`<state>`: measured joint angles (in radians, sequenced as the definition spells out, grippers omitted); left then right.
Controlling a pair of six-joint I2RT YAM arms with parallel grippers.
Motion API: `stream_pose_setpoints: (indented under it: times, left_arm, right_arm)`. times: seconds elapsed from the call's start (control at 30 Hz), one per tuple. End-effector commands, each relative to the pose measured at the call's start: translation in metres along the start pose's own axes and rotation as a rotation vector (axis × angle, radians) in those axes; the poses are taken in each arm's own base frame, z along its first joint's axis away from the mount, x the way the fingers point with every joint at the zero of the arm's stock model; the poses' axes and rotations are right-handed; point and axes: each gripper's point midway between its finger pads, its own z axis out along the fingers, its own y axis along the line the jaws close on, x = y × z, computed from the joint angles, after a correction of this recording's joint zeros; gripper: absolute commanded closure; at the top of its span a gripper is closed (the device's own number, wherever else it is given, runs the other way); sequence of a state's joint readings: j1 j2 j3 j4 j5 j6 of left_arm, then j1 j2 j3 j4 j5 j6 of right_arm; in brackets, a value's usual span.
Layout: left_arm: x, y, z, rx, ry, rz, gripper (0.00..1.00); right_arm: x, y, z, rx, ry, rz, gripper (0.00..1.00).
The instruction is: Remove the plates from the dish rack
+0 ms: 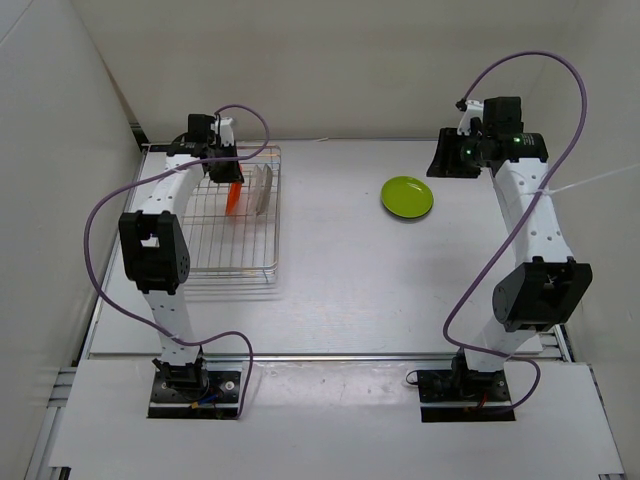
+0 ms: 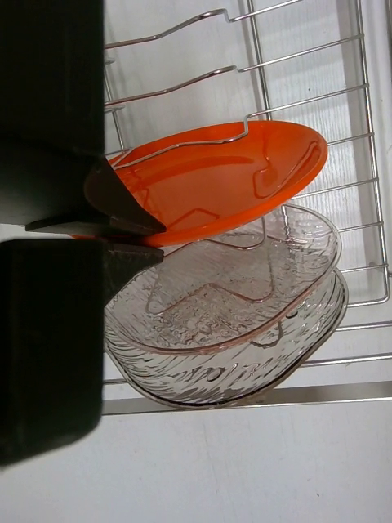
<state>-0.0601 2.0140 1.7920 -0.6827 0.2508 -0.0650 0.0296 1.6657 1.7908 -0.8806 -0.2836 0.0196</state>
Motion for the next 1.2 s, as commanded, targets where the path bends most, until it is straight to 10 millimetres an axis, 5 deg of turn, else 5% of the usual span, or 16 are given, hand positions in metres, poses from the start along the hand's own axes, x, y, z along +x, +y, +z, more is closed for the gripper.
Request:
stream_pose_setpoints:
  times: [0.0,0.2,0.23,0.4,0.47,0.5,0.57,0.67,0.73,0.77,0.8,0.87,0.9,0.93,0.97,1.17]
  left_arm:
    - [-0.033,-0.007,-0.042,-0.018,-0.112,0.040,0.89]
    - [-0.061,-0.029,-0.086,0.040,-0.155,0.072,0.89]
    - [-0.076,-0.038,-0.102,0.066,-0.192,0.097,0.89]
    - [-0.069,-0.109,-0.148,0.363,-0.174,0.158,0.89]
    - [-0.058,-0.132,-0.158,0.420,-0.167,0.249,0.89]
    - [-0.052,-0.157,-0.165,0.450,-0.165,0.321,0.89]
    - [-0.046,-0.170,-0.176,0.395,-0.178,0.486,0.89]
    - [-0.031,-0.201,-0.184,0.209,-0.214,0.737,0.89]
    - [-0.008,-0.217,-0.171,0.015,-0.197,0.956,0.89]
    - [-0.002,-0.221,-0.175,-0.050,-0.213,1.024,0.89]
    - [0.021,-0.217,-0.158,-0.116,-0.158,1.157,0.89]
    - [0.022,-0.244,-0.177,-0.256,-0.305,1.302,0.89]
    - [0.045,-0.240,-0.161,-0.310,-0.266,1.484,0.89]
    - [0.047,-0.244,-0.166,-0.380,-0.297,1.544,0.89]
    - [0.052,-0.271,-0.171,-0.381,-0.386,1.582,0.89]
    - [0.076,-0.333,-0.188,-0.404,-0.527,1.788,0.89]
  right_arm:
    - [-0.011,0.009,-0.018,-0.002,-0.048,-0.019,0.45]
    - [-0.014,0.009,-0.027,0.021,-0.066,-0.025,0.44]
    - [-0.014,0.006,-0.027,0.038,-0.067,-0.024,0.44]
    - [-0.023,0.003,-0.035,0.069,-0.091,-0.031,0.31]
    - [-0.031,-0.001,-0.040,0.066,-0.115,-0.015,0.24]
    - [-0.034,0.002,-0.040,0.011,-0.119,-0.004,0.12]
    - [-0.034,0.008,-0.045,-0.064,-0.106,0.017,0.00]
    - [-0.039,0.029,-0.052,-0.203,-0.092,0.015,0.00]
    - [-0.039,0.033,-0.052,-0.228,-0.092,0.013,0.00]
    - [-0.036,0.036,-0.055,-0.237,-0.090,0.014,0.00]
    - [-0.035,0.038,-0.053,-0.254,-0.089,0.014,0.00]
    - [-0.031,0.049,-0.052,-0.314,-0.074,0.012,0.00]
    - [-0.027,0.059,-0.053,-0.342,-0.065,0.003,0.01]
    - [-0.023,0.064,-0.051,-0.368,-0.054,-0.017,0.01]
    - [-0.021,0.077,-0.050,-0.400,-0.044,-0.034,0.01]
    - [0.005,0.117,-0.040,-0.447,0.028,-0.131,0.03]
